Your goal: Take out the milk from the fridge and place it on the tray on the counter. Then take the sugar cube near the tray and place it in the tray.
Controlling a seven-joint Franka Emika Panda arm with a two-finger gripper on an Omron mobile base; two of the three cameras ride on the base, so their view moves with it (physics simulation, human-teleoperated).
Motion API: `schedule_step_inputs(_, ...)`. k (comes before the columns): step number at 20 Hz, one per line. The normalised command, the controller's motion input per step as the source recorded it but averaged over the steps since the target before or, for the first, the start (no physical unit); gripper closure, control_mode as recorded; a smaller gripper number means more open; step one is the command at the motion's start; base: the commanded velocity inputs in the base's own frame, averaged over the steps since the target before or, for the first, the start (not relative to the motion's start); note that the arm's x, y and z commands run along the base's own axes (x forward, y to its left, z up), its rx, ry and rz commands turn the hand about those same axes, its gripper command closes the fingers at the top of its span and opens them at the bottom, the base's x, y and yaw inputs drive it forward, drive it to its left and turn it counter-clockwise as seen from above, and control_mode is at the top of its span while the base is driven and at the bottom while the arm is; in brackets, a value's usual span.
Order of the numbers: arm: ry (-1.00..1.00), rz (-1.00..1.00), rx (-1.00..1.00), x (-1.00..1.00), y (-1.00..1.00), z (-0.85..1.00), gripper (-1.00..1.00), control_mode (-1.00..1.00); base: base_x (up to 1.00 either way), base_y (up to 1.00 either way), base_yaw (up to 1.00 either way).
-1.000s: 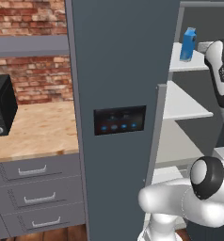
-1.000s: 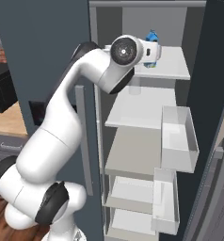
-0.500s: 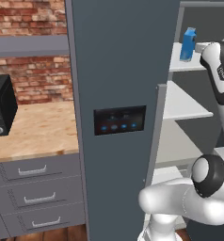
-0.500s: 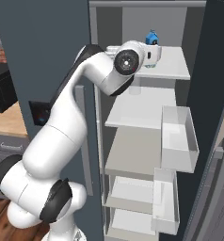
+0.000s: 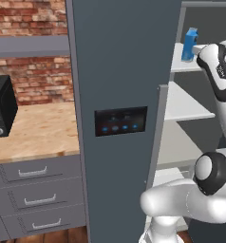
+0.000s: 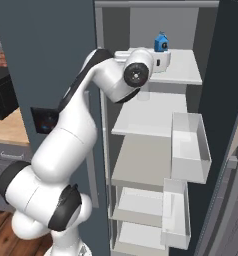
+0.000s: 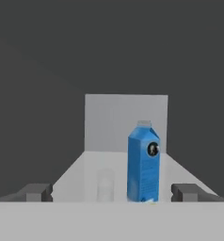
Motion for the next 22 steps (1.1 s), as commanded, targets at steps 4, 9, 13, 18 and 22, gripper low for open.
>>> schedule_step_inputs(4,0.00,0.01,0.00,0.27,-0.02,0.00,-1.00,-1.00,0.00,0.00,0.00)
schedule_step_inputs(9,0.00,0.02,0.03,0.04,-0.17,0.00,-1.00,-1.00,0.00,0.00,0.00)
schedule_step_inputs(13,0.00,0.04,0.02,0.05,-0.19,0.00,-1.00,-1.00,0.00,0.00,0.00)
schedule_step_inputs(18,0.00,0.03,0.00,0.07,-0.08,0.00,-1.00,-1.00,0.00,0.00,0.00)
schedule_step_inputs(22,0.00,0.01,0.01,0.00,-0.09,0.01,-1.00,-1.00,0.00,0.00,0.00)
